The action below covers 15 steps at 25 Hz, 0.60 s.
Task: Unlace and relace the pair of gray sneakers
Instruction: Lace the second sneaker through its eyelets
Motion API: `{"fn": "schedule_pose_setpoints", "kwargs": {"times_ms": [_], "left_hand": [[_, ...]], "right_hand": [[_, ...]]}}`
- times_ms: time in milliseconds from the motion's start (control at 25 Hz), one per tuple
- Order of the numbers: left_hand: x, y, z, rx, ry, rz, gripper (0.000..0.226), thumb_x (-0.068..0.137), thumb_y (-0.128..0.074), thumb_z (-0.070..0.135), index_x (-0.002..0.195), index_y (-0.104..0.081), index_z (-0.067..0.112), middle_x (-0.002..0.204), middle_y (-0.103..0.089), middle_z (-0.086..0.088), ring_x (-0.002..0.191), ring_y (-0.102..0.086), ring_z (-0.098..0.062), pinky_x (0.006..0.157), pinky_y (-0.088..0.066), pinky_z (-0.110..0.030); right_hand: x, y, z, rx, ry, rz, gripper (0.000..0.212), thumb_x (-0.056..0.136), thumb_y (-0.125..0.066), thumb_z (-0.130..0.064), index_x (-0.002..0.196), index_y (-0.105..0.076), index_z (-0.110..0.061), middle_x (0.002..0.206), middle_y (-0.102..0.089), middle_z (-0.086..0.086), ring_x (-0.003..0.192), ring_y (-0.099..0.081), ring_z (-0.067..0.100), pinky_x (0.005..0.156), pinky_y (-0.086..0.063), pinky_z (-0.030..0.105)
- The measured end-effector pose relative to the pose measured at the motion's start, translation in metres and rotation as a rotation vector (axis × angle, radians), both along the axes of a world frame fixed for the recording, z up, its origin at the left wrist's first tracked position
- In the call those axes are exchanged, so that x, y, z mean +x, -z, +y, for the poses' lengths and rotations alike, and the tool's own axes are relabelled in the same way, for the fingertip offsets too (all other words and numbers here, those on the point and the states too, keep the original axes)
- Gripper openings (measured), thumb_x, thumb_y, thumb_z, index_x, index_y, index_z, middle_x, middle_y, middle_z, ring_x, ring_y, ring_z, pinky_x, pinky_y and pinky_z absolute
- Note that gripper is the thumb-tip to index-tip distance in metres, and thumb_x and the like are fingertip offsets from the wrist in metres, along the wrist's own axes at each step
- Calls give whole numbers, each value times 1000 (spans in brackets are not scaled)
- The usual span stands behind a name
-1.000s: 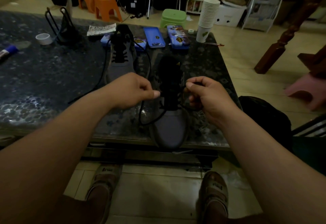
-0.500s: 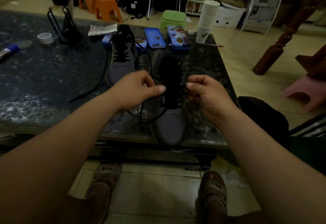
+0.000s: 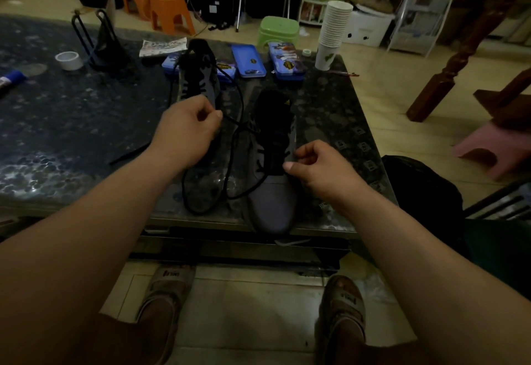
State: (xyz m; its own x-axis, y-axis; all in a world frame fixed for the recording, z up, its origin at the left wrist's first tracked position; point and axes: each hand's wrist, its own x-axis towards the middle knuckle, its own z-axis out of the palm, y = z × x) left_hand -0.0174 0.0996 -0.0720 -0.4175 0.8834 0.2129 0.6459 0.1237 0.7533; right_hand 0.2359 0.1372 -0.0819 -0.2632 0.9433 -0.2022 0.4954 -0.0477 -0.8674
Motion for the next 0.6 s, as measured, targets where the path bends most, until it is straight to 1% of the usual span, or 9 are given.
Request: {"fn": "schedule_pose_setpoints", "kwargs": {"times_ms": [80,160,240,360,400,480,520,560,600], "left_hand": [[0,2,2,60,-40,93,25,101,-61,31,84,-61,13,77,-65,-7,75,-62,-26,65,-46,-37],[-2,2,6,122,-103,152,25,102,-60,30,88,-60,10,82,-62,-8,77,-57,-25,66,-36,-33],[-9,4,11,143,-129,175,24,102,-60,31,89,-61,11,91,-63,-12,85,-59,-28,71,-37,-32],[-11,13,11,44,-116,180,22,100,-63,34,93,-64,13,106,-62,-13,98,-62,-32,79,-44,-34],[-9,13,8,16,-109,192,20,99,-65,34,100,-65,13,115,-58,-13,104,-61,-33,84,-46,-36],[1,8,-3,26,-98,241,31,95,-70,34,117,-62,14,127,-48,-11,112,-57,-33,93,-47,-38],[8,3,-9,53,-89,263,32,94,-71,36,116,-60,16,123,-49,-7,109,-58,-31,90,-48,-38],[17,-3,-17,50,-49,263,27,94,-70,40,106,-60,19,110,-53,0,100,-59,-26,82,-47,-36],[29,-7,-25,-23,43,239,25,94,-67,46,94,-59,22,96,-57,5,90,-60,-22,74,-45,-34]], "right_hand": [[1,3,-1,24,11,-30,33,90,-80,-28,114,-60,-19,98,-66,-2,88,-64,12,72,-49,26],[1,5,-4,68,5,-68,32,91,-79,-28,113,-58,-19,98,-65,-1,87,-62,11,72,-50,25],[-1,7,-6,127,-1,-105,31,91,-79,-29,112,-57,-19,96,-64,0,86,-60,11,75,-49,26],[-1,8,-6,137,1,-125,32,91,-79,-31,111,-57,-18,94,-64,-2,87,-61,13,79,-50,30],[0,6,-7,127,13,-124,32,91,-78,-32,110,-57,-18,95,-64,-2,88,-63,14,79,-52,32],[-1,0,-9,168,53,-139,25,92,-75,-32,105,-58,-20,95,-64,-2,86,-63,15,78,-54,37],[-2,-4,-13,227,58,-157,19,92,-72,-31,102,-58,-21,93,-64,-3,84,-63,14,77,-54,38],[-4,-7,-17,288,43,-164,13,93,-68,-29,98,-59,-22,89,-65,-4,80,-62,12,74,-54,36],[-8,-9,-23,338,7,-157,7,94,-65,-26,97,-59,-23,86,-64,-6,77,-61,10,71,-52,35]]}}
